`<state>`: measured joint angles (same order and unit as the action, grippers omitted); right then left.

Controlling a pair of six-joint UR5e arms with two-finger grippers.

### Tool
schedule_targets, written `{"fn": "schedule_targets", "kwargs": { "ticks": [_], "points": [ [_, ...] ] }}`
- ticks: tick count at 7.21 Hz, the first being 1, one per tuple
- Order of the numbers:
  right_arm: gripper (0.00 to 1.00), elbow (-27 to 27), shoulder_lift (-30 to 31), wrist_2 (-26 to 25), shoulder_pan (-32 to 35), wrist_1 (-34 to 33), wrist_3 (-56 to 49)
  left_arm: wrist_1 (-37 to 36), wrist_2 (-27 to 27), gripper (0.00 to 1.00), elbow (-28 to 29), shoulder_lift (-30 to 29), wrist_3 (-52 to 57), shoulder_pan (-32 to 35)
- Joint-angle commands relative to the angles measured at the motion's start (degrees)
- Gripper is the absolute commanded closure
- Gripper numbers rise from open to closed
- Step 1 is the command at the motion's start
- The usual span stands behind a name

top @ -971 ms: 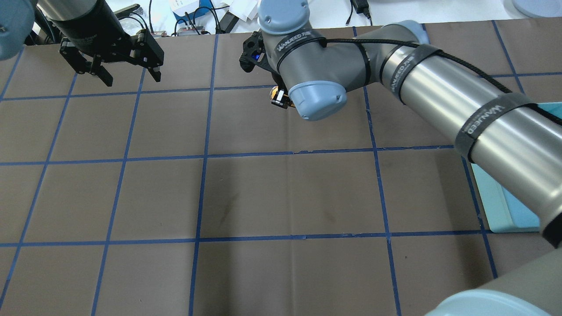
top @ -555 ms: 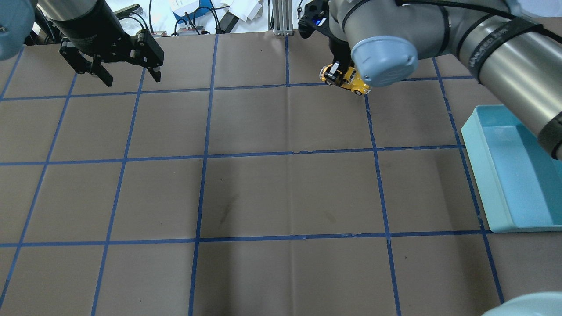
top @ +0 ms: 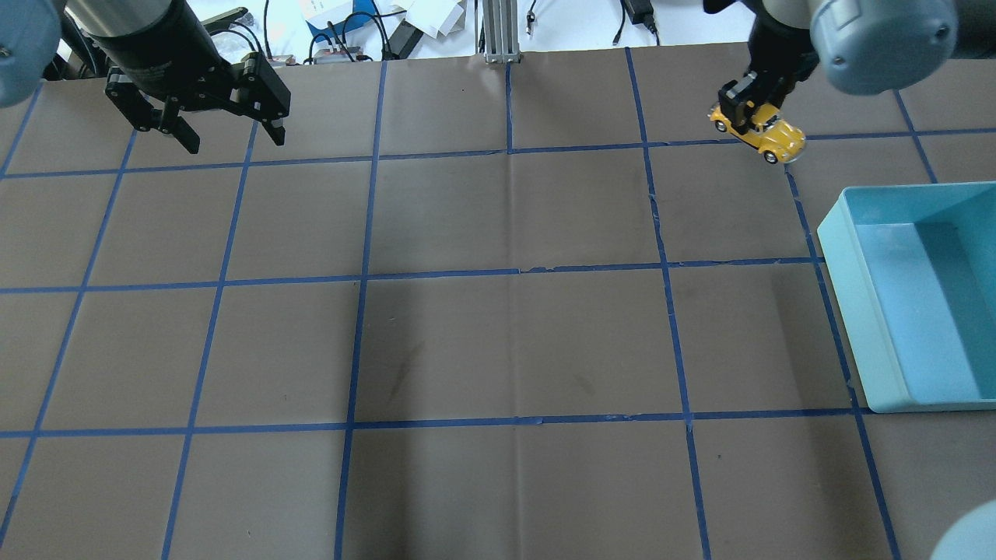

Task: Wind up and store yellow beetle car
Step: 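Lift the car with the right gripper and carry it into the blue box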

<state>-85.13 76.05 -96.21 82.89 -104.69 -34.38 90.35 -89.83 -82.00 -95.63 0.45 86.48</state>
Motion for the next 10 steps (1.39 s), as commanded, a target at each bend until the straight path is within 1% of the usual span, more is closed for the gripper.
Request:
{"fn": "schedule_targets", "kwargs": {
  "ticks": [1,2,5,6,7,9,10],
  "points": [
    [0.75,-3.1,0.7,0.3,-10.4,0.5,-2.8,0.0,0.0,0.00,0.0,0.0,0.0,0.0],
    [0.75,-5.6,2.5,0.2,-13.7,0.7,-3.1,0.0,0.0,0.00,0.0,0.0,0.1,0.0],
    [0.76,-15.6,9.6,0.2,-21.6,-0.1,-3.0,0.0,0.0,0.00,0.0,-0.1,0.1,0.0],
    [0.76,-16.9,10.1,0.4,-23.3,-0.8,-3.2,0.0,0.0,0.00,0.0,-0.1,0.1,0.0],
    [0.76,-19.3,10.1,0.6,-25.6,-4.1,-4.8,0.0,0.0,0.00,0.0,-0.1,0.1,0.0],
    [0.76,-25.8,10.1,0.5,-30.6,-16.5,-9.6,0.0,0.0,0.00,0.0,-0.1,0.1,0.0],
    [0.76,-29.8,10.1,0.8,-31.8,-21.7,-9.6,0.0,0.0,0.00,0.0,-0.2,0.1,0.0]
  ]
}}
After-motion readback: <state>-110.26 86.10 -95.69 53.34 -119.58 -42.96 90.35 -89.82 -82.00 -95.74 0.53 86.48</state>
